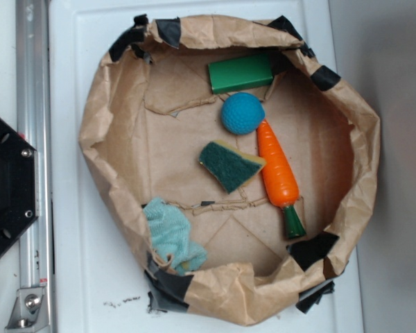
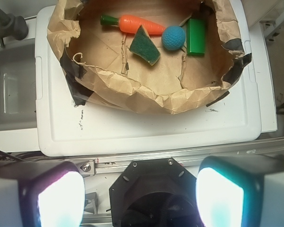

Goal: Grab the blue cloth.

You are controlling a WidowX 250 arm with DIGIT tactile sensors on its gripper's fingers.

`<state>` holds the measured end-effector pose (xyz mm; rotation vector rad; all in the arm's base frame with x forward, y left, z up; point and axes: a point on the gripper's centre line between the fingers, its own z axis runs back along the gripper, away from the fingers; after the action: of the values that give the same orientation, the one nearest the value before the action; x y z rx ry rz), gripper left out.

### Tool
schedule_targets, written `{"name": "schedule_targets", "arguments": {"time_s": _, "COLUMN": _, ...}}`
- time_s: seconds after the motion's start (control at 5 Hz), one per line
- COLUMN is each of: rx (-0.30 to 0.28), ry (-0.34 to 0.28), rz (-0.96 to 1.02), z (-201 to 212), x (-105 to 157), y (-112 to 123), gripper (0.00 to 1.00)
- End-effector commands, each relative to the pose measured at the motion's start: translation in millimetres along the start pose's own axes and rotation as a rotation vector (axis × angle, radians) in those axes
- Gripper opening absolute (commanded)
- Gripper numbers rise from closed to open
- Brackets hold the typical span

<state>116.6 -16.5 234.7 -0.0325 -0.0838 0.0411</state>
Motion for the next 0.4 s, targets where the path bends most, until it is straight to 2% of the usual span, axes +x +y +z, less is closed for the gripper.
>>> {"name": "schedule_targets", "arguments": {"time_s": 0.0, "rx": 0.0, "ry": 0.0, "rz": 0.0, "z": 0.0, "x": 0.0, "y": 0.0, "gripper": 1.0}}
{"name": "schedule_targets", "arguments": {"time_s": 0.2, "rx": 0.028, "ry": 0.083, "rz": 0.144, "z": -53.3, "x": 44.1, "y": 17.1, "gripper": 1.0}}
